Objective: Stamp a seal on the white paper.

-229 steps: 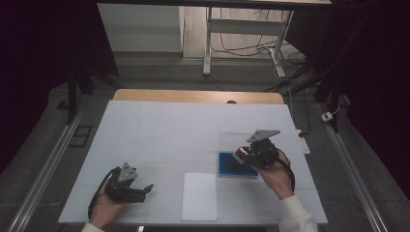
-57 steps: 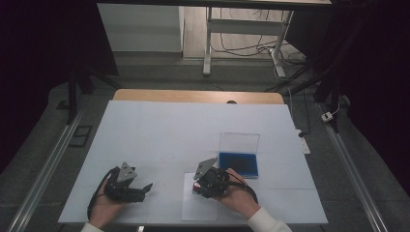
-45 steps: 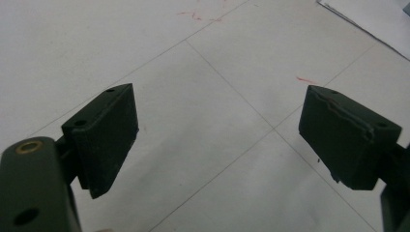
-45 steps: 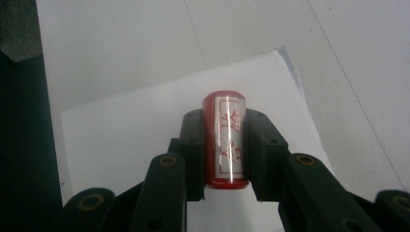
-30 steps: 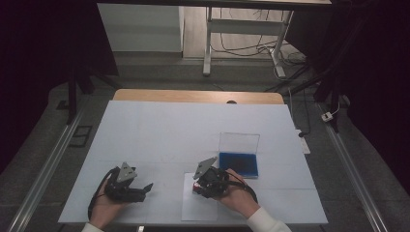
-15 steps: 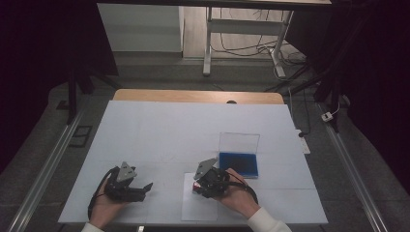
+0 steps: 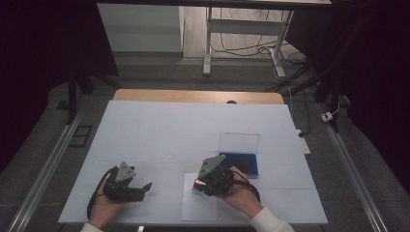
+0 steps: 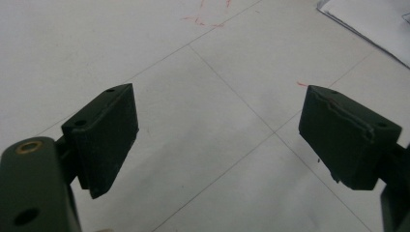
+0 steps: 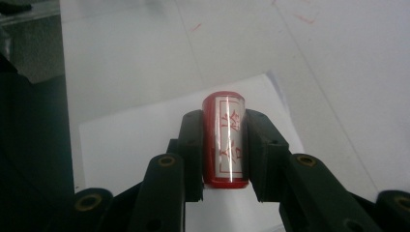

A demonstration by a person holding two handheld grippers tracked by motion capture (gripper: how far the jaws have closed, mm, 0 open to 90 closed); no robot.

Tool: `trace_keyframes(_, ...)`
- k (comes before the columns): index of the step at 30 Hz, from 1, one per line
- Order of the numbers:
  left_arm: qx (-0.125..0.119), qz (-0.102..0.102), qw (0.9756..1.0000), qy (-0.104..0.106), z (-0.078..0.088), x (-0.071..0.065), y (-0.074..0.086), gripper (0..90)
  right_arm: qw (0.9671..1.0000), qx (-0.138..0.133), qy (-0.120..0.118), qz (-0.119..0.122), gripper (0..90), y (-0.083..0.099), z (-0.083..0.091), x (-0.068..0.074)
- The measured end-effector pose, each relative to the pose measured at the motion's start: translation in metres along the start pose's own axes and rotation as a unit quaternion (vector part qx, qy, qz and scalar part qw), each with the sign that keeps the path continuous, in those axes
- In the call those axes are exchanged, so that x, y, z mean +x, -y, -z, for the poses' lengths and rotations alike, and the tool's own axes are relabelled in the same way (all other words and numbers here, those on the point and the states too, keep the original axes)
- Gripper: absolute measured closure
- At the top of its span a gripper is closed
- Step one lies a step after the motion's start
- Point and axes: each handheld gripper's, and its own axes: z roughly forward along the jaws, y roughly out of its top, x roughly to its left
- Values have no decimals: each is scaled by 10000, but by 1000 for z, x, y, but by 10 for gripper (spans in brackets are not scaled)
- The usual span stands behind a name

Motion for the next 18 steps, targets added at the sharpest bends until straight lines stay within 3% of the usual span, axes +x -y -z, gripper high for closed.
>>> trace_keyframes(18, -4, -2, 10000, -1, 0, 0, 0, 141, 9985, -440, 168, -294, 698, 6, 26, -14)
